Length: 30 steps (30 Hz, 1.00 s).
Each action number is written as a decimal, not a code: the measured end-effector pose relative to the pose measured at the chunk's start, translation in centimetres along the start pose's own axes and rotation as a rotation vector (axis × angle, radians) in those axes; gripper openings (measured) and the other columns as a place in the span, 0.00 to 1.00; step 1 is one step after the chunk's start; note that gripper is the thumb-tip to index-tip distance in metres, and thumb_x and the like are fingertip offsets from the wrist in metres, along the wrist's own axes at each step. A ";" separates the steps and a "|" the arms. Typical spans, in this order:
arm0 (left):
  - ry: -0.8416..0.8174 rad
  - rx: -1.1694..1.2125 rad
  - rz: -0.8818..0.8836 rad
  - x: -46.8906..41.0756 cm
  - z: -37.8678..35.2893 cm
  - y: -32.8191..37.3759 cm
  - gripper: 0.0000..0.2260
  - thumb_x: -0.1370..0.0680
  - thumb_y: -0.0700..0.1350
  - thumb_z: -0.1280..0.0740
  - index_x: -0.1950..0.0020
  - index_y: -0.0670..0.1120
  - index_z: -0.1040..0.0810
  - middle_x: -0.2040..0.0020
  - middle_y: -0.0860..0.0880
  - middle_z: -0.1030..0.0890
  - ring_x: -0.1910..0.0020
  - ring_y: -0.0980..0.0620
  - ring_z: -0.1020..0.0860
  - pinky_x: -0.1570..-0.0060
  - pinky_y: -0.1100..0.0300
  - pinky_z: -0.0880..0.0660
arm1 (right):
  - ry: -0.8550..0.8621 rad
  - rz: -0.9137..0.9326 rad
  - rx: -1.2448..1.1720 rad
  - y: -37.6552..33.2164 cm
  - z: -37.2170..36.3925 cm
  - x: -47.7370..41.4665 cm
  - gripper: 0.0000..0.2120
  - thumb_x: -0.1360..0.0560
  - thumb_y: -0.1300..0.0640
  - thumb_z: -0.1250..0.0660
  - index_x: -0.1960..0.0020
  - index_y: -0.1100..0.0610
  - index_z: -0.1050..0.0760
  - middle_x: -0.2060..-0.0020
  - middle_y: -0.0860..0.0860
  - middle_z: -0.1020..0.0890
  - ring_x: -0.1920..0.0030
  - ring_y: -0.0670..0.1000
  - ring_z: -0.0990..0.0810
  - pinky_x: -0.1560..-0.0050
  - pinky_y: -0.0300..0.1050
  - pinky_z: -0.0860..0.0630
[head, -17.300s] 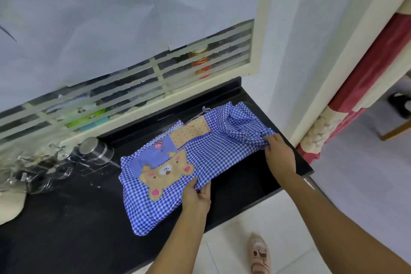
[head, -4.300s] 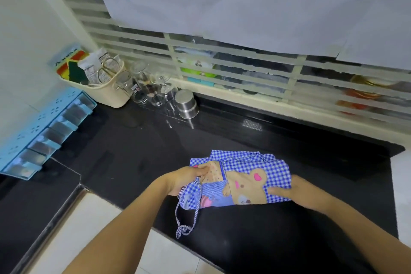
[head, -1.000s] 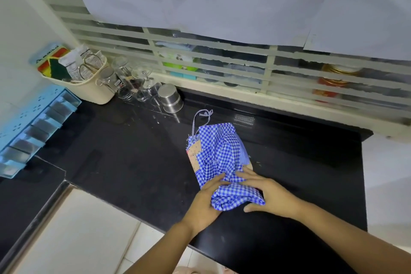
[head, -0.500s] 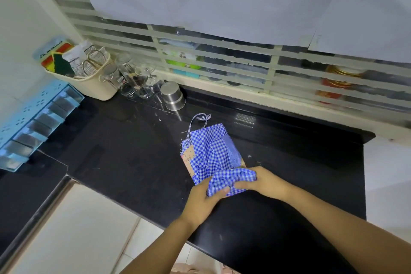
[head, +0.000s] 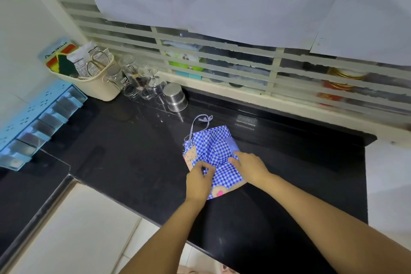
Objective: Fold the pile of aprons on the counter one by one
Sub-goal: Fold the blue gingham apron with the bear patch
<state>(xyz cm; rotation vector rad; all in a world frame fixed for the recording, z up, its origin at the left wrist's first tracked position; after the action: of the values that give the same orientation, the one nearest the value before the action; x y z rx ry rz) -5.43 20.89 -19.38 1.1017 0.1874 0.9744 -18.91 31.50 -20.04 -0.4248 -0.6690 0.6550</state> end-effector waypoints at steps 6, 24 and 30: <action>-0.047 -0.147 0.095 -2.8 -0.6 0.4 0.01 0.21 0.41 0.37 0.52 0.43 0.27 0.57 0.52 0.23 0.56 0.53 0.25 0.63 0.64 0.32 | 0.054 -0.135 -0.023 -0.8 0.6 -1.1 0.18 0.19 0.47 0.43 0.34 0.58 0.33 0.49 0.56 0.21 0.52 0.54 0.21 0.55 0.47 0.25; -0.165 -0.609 0.099 -4.5 0.8 1.9 0.10 0.23 0.52 0.33 0.53 0.46 0.26 0.56 0.49 0.21 0.56 0.50 0.24 0.59 0.58 0.30 | -0.034 0.401 -0.044 2.9 0.9 1.2 0.25 0.28 0.53 0.27 0.33 0.46 0.29 0.35 0.39 0.27 0.35 0.38 0.30 0.33 0.35 0.35; -0.305 -0.569 0.134 -6.4 2.7 2.2 0.14 0.21 0.54 0.37 0.55 0.43 0.23 0.58 0.48 0.25 0.60 0.51 0.28 0.56 0.57 0.29 | -0.095 0.285 -0.161 0.7 3.2 -1.5 0.12 0.27 0.43 0.32 0.52 0.51 0.24 0.59 0.47 0.19 0.60 0.46 0.22 0.58 0.45 0.26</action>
<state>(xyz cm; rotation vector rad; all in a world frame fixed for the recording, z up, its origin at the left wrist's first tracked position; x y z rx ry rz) -8.91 14.57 -18.36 0.7253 -0.3970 0.8877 -22.25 31.44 -18.80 -0.6485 -0.7621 0.8985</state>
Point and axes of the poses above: each hand's wrist, its own x-axis away from the middle knuckle, its own z-axis out of the back of the hand, y = z × x, the point moved 5 cm from there along -x, towards the middle knuckle
